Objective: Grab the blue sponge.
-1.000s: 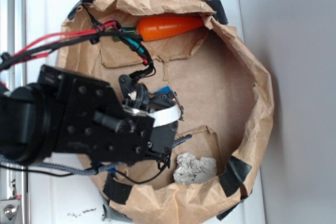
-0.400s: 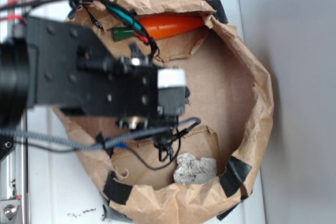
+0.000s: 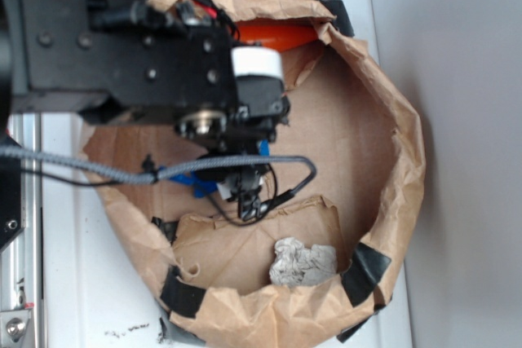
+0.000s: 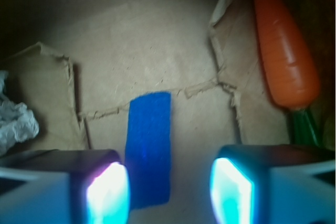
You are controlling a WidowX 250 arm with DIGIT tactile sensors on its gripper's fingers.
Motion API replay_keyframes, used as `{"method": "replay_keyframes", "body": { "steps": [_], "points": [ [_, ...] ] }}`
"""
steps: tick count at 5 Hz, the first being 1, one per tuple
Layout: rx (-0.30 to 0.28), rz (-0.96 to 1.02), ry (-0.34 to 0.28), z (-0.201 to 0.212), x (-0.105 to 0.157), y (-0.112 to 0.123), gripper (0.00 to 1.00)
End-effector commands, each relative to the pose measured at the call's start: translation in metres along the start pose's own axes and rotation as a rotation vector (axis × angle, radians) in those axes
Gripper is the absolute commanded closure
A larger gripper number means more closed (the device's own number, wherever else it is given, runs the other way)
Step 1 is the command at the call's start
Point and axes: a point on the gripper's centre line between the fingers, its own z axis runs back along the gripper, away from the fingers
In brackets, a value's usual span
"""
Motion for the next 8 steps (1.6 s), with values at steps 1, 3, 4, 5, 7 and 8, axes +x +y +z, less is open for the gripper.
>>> {"method": "replay_keyframes", "body": {
  "steps": [1, 3, 4, 5, 7, 8],
  "points": [
    [-0.065, -0.014, -0.053, -0.015, -0.006, -0.005, 0.00],
    [-0.045, -0.021, -0.063, -0.034, -0.009, -0.028, 0.00],
    [-0.023, -0.017, -0.065, -0.041, -0.004, -0.037, 0.00],
    [-0.020, 0.011, -0.081, -0.043, -0.002, -0.040, 1.00],
    [-0.043, 0.014, -0.110, -0.025, 0.006, -0.040, 1.00],
    [-0.073, 0.011, -0.100, 0.000, 0.007, -0.033, 1.00]
  ]
}}
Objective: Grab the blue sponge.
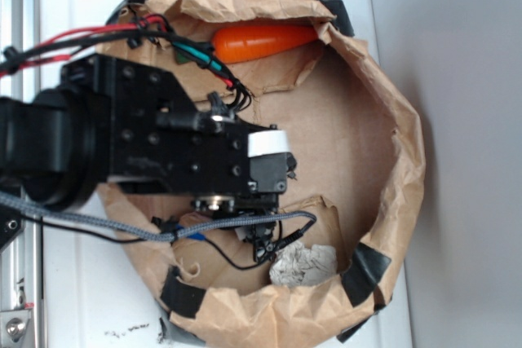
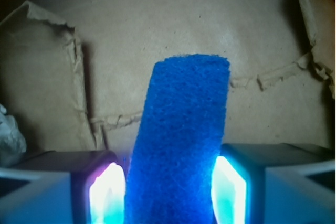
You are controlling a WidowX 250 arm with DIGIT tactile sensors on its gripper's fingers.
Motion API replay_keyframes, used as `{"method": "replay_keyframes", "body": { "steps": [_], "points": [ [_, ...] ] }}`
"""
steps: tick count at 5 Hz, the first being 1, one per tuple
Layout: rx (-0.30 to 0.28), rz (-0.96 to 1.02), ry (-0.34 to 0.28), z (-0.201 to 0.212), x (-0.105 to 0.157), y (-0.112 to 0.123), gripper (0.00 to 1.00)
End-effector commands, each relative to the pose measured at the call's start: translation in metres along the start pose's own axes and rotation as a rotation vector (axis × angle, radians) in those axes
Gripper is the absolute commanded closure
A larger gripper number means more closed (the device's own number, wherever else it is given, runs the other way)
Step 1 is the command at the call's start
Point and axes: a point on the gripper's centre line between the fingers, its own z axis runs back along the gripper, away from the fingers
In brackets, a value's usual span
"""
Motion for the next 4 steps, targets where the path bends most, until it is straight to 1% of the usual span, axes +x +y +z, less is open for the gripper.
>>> {"method": "replay_keyframes", "body": {
  "steps": [1, 2, 3, 4],
  "points": [
    [-0.066, 0.007, -0.048, 0.069, 0.027, 0.009, 1.00],
    [-0.054, 0.003, -0.050, 0.092, 0.030, 0.015, 1.00],
    [-0.067, 0.002, -0.034, 0.104, 0.033, 0.020, 1.00],
    [-0.067, 0.002, -0.034, 0.104, 0.033, 0.020, 0.00]
  ]
}}
